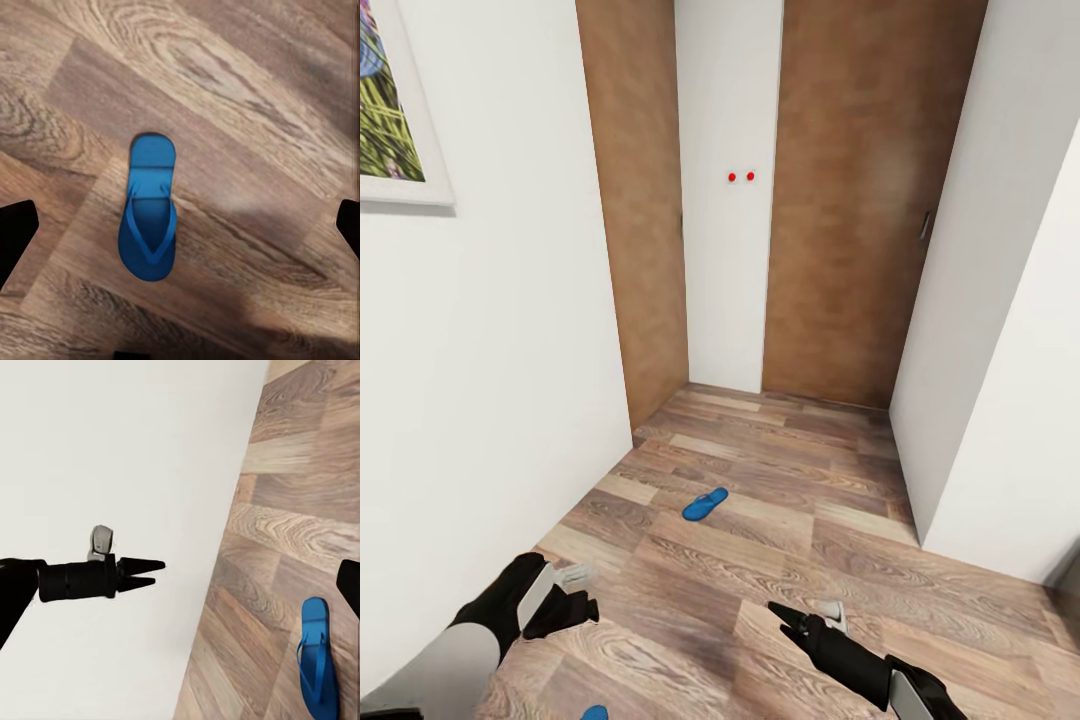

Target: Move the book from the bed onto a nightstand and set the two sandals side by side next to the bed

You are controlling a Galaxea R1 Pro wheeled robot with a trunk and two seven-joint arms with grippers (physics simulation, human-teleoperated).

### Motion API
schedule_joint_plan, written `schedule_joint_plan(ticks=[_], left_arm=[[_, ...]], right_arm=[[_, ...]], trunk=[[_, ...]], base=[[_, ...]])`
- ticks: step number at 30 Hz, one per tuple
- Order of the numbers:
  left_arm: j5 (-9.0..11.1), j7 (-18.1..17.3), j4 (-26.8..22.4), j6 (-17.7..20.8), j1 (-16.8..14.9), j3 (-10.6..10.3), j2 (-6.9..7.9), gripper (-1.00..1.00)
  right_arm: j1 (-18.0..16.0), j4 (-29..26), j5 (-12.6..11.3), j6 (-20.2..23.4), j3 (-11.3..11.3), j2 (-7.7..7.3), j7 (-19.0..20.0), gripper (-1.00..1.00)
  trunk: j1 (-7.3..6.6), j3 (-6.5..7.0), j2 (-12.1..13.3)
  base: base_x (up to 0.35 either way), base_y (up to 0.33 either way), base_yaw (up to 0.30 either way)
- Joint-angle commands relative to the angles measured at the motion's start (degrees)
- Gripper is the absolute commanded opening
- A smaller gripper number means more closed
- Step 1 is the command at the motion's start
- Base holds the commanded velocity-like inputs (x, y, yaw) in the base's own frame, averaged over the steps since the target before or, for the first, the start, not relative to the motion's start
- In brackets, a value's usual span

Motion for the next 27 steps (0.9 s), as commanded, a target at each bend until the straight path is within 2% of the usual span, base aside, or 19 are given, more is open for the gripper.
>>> schedule_joint_plan(ticks=[1, 7, 10, 14, 18, 27], left_arm=[[0.2, 0.0, 0.0, 1.2, -0.7, 0.2, 0.03, 1.0], [0.0, -0.2, 0.9, 5.9, -5.1, 0.0, 0.61, 1.0], [0.0, -0.3, 2.7, 7.1, -7.1, 0.0, 1.0, 1.0], [0.0, -0.3, 6.0, 7.8, -9.4, -0.1, 1.21, 1.0], [-0.1, -0.3, 8.7, 8.0, -10.7, -0.2, 1.33, 1.0], [-0.1, -0.3, 9.9, 7.9, -11.3, -1.1, 1.51, 1.0]], right_arm=[[0.0, 0.0, -0.4, 0.5, 0.0, -0.28, 0.7, 1.0], [0.0, 0.0, -0.3, 0.6, -0.1, -1.44, 5.0, 1.0], [0.0, 0.0, -0.3, 0.7, -0.1, -1.7, 7.0, 1.0], [0.1, 0.3, -0.2, 0.8, -0.1, -2.09, 8.5, 1.0], [0.1, 0.6, -0.2, 0.8, -0.3, -3.06, 9.2, 1.0], [0.1, 0.7, -0.3, 0.9, -0.3, -3.79, 9.7, 1.0]], trunk=[[0.21, -0.25, -0.4], [1.53, -1.32, -2.8], [2.19, -1.86, -4.0], [2.29, -2.75, -4.1], [2.4, -3.63, -4.2], [2.63, -5.63, -4.3]], base=[[0.0, 0.0, 0.0], [0.0, 0.0, 0.0], [0.0, 0.0, 0.0], [0.0, 0.0, 0.0], [0.0, 0.0, 0.0], [0.0, 0.0, 0.0]])
